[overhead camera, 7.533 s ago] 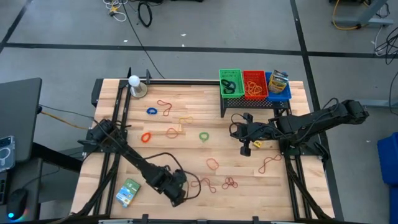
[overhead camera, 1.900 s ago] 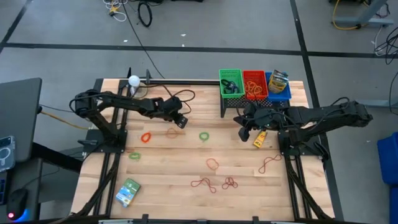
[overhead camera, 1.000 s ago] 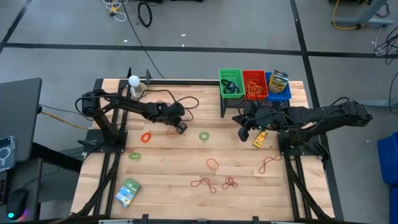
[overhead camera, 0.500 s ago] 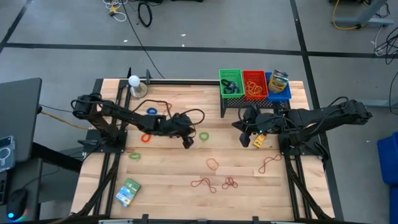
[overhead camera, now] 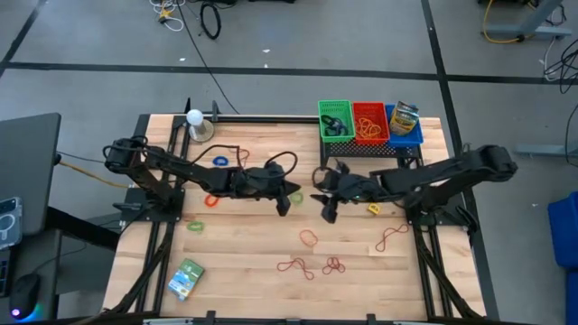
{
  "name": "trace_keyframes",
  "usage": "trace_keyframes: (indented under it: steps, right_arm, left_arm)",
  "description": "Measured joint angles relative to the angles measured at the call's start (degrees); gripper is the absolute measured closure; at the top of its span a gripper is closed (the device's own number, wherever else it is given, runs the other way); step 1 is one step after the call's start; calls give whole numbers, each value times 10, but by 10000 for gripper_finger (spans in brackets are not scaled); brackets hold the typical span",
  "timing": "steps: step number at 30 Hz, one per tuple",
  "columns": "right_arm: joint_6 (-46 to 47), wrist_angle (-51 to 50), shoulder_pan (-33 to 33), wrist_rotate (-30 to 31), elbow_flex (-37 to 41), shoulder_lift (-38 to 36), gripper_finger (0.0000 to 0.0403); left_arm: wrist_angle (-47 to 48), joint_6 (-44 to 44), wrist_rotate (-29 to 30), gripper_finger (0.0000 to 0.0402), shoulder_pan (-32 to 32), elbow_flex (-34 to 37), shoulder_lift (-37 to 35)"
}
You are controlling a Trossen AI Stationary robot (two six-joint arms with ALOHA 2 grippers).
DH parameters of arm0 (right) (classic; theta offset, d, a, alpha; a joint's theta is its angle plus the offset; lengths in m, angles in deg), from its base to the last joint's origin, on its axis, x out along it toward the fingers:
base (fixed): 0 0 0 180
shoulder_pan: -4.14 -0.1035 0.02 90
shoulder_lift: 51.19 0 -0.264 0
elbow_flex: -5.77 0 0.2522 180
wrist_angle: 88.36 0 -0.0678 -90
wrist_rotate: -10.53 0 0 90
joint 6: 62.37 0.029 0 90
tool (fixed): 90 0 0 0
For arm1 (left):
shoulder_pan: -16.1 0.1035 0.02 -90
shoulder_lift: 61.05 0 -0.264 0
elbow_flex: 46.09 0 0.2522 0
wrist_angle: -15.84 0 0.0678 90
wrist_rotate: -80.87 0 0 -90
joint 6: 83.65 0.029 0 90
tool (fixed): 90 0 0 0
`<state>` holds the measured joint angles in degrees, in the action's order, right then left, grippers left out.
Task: Pick & Place Office Desk Supplies
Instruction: Put the yellow rubber band into the red bin
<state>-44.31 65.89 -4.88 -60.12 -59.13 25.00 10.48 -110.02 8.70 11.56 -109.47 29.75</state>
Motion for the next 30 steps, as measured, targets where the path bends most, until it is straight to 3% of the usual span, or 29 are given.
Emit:
trace_keyframes:
  steps: [5, 9, 22, 28, 30]
  right_arm:
    - [36, 43, 13, -17, 0, 38, 208]
    - [35, 53, 19, -9, 0, 37, 209]
    - [-25, 48, 25, -42, 0, 46, 314]
    - [-38, 50, 25, -42, 0, 46, 390]
    - [-40, 47, 25, -42, 0, 40, 395]
  left_arm:
    - [0, 8, -2, 398, -1, -13, 0]
    - [0, 12, -3, 398, -8, -14, 0]
    - [-3, 26, -16, 398, -28, -14, 0]
    - [-6, 26, -20, 396, -28, -14, 0]
    - [-5, 22, -20, 393, -28, -14, -3]
